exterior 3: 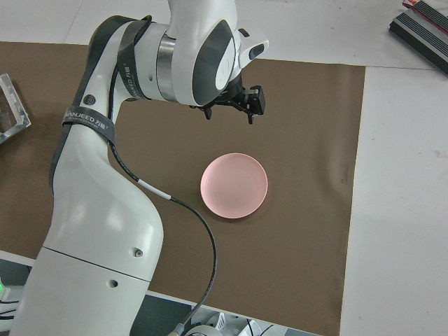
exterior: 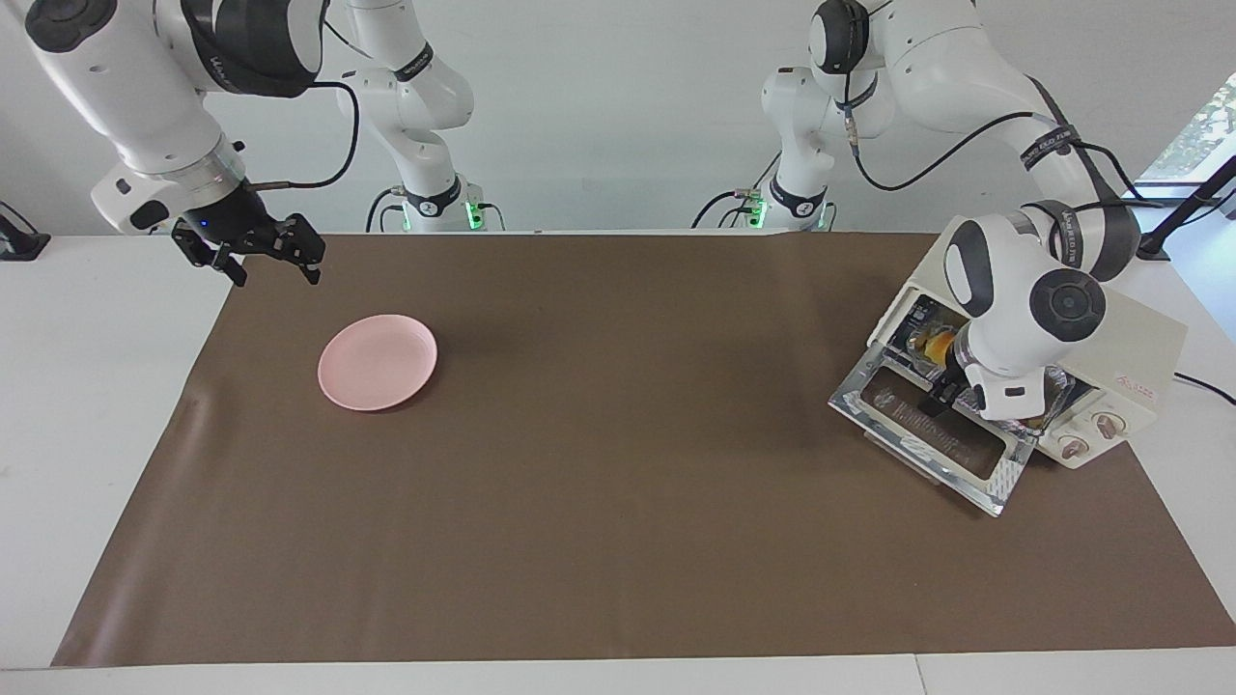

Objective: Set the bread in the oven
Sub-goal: 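Release the tray and raise the left gripper out of the oven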

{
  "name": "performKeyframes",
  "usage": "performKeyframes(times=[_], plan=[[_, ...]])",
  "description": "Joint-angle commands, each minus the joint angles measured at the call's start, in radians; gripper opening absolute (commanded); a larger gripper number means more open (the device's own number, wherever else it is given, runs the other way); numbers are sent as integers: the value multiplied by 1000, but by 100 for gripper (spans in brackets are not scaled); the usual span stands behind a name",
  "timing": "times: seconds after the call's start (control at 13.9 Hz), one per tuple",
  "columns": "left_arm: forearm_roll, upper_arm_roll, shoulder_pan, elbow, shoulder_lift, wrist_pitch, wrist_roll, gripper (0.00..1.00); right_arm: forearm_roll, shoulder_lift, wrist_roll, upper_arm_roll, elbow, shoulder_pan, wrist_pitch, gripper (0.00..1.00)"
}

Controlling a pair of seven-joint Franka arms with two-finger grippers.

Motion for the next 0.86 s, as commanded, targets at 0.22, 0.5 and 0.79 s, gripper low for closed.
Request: performKeyframes(times=[0.22, 0.5, 0.79], plan=[[16, -1, -53, 49, -12, -14, 15, 100, -15, -20, -19, -1, -19, -2, -8, 100], [13, -4, -65, 55, -12, -8, 62, 100, -15, -20, -19, -1, -19, -2, -8, 100], [-17, -3, -67, 56, -84, -58, 328, 100, -15, -20, -19, -1, -19, -2, -8, 100]])
